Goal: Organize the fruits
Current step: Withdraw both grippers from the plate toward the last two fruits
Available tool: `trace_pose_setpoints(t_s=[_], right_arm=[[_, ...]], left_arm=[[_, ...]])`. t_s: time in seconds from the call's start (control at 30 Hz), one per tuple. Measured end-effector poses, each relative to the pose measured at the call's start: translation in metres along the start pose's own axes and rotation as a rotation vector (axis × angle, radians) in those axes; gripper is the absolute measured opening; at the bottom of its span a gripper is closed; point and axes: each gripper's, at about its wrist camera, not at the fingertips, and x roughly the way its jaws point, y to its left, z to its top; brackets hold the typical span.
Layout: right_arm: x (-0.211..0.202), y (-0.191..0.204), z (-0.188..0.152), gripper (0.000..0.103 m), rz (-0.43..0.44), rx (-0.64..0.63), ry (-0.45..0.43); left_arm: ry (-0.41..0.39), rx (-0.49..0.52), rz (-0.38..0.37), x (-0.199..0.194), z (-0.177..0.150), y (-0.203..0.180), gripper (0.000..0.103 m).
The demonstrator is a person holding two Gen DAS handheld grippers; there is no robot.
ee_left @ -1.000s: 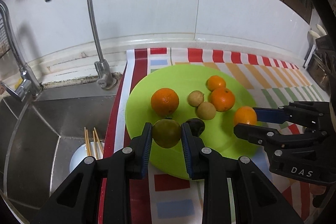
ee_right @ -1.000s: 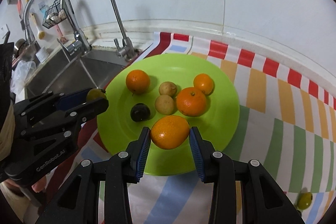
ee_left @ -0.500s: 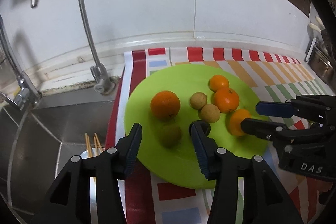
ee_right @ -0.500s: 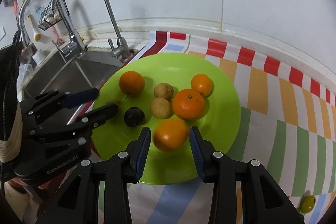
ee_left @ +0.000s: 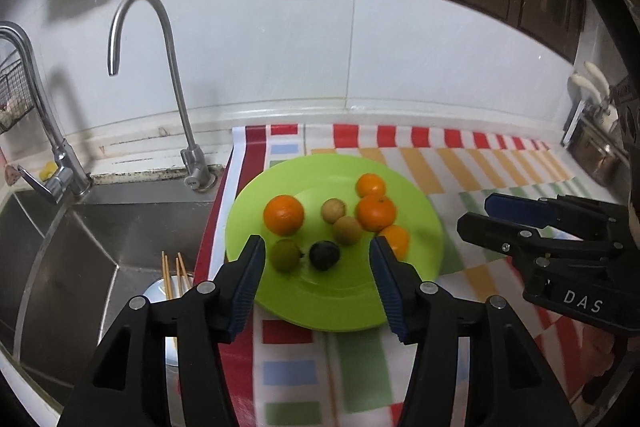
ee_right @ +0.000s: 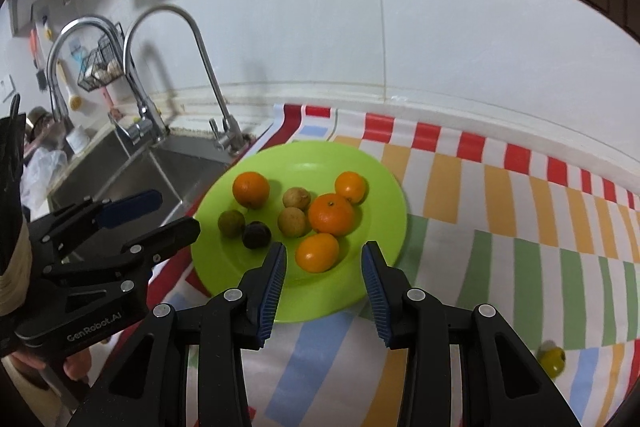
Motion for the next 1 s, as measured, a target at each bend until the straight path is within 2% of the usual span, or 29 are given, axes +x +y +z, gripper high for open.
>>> trace_pose_setpoints(t_s=[0.1,0.43,1.0], right_arm=[[-0.017,-0.003,-0.003,0.047,-0.007,0.011,-0.029],[-0.067,-0.027,-0.022,0.047,-0.082,0.04,-0.09],[-0.103,-0.09,-0.058,0.047,-0.172,0.079,-0.088]], left_arm=[[-0.017,0.005,-0.016,-0.012,-0.001,-0.011,0.056],[-0.053,0.067,-0.053,-0.037,-0.005,-0.053,0.058],[-0.069,0.145,-0.141,-0.037,-0.007,-0.131,0.057]])
